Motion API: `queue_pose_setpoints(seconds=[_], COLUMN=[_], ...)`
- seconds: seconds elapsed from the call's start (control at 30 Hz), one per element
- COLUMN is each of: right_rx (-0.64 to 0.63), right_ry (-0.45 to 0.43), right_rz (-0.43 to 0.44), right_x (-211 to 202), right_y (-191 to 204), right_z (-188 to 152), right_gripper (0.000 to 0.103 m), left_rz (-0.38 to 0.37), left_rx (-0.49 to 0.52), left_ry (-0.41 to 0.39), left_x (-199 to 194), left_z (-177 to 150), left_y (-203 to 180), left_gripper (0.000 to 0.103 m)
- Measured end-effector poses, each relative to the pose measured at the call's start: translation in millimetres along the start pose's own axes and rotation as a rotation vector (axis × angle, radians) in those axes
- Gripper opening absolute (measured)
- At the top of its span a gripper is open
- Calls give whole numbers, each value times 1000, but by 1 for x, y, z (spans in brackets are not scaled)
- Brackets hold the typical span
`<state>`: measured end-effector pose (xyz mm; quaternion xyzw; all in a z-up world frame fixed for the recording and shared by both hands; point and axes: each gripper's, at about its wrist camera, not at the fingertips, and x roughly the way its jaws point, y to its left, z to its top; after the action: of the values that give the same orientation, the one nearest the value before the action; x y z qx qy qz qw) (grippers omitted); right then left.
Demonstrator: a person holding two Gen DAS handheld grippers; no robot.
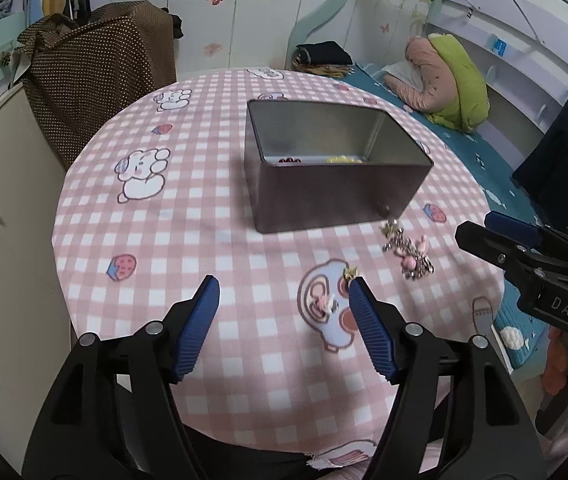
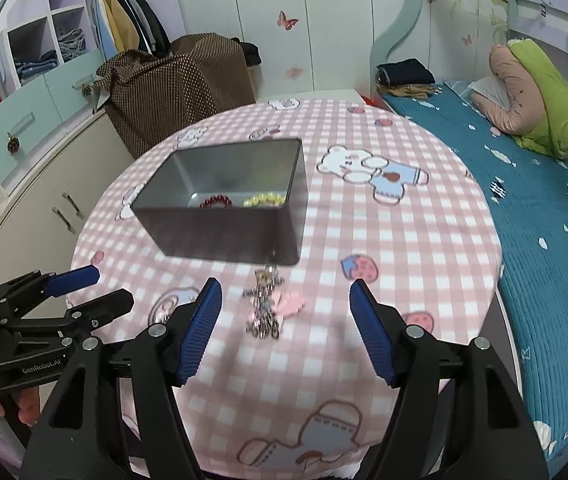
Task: Organize jewelry
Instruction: 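Lift both tools out of the tin box toward the pearl earrings, then grasp a small white earring with the left tool while the right tool grasps a pearl earring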
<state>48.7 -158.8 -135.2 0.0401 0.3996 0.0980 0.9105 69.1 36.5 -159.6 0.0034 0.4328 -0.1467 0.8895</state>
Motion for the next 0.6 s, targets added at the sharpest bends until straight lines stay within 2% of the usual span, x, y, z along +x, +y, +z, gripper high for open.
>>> queue_pose_setpoints(seconds=[0.47, 0.53, 0.6], right_rx=[-5, -7, -9], right_ry=[41, 43, 45], right_rz=[8, 12, 14], right_x=[7, 7, 8], right_y=[10, 12, 13], right_z=[-20, -20, -20], right_gripper=[64, 64, 64], left_rz=[-25, -17, -16], left_rx=[66, 73, 76], left_ry=[30, 30, 36], left_x=[21, 25, 29], left_z=[-12, -13, -12], left_y=[-16, -16, -17], left_gripper=[68, 63, 51])
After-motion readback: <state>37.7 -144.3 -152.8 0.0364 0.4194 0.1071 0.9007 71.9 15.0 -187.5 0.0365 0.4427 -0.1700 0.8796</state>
